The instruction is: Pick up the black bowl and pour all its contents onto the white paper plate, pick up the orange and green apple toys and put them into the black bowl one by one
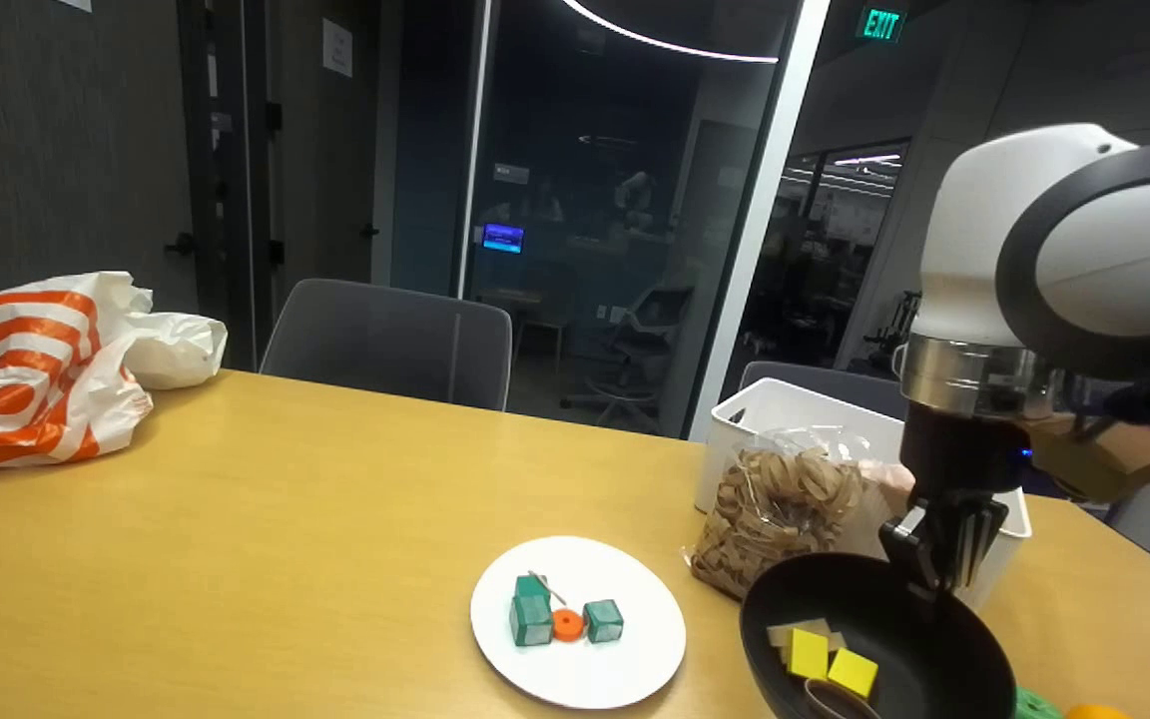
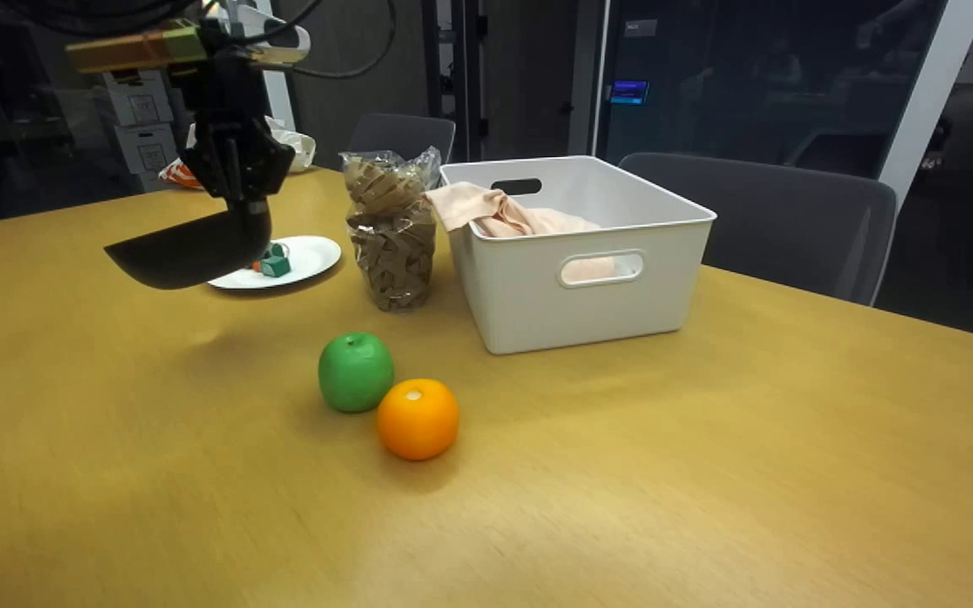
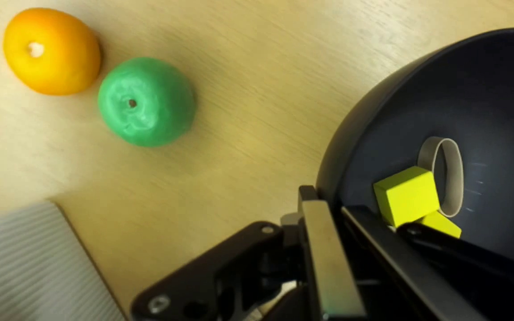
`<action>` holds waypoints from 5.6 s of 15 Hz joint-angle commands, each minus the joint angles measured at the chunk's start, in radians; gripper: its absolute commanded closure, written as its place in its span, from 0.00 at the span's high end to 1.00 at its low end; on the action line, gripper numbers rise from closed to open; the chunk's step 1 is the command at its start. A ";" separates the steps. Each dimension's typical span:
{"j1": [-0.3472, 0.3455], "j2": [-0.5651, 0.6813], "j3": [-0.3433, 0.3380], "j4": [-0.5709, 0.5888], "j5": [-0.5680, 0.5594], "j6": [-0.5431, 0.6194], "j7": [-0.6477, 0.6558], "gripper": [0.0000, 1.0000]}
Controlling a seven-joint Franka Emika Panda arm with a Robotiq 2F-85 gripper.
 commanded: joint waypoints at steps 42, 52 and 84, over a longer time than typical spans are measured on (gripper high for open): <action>0.263 0.299 0.182 0.043 -1.730 -0.035 1.205 0.04; 0.268 0.295 0.195 -0.038 -1.955 -0.156 1.380 0.05; 0.221 0.211 0.181 -0.027 -1.958 -0.104 1.337 0.05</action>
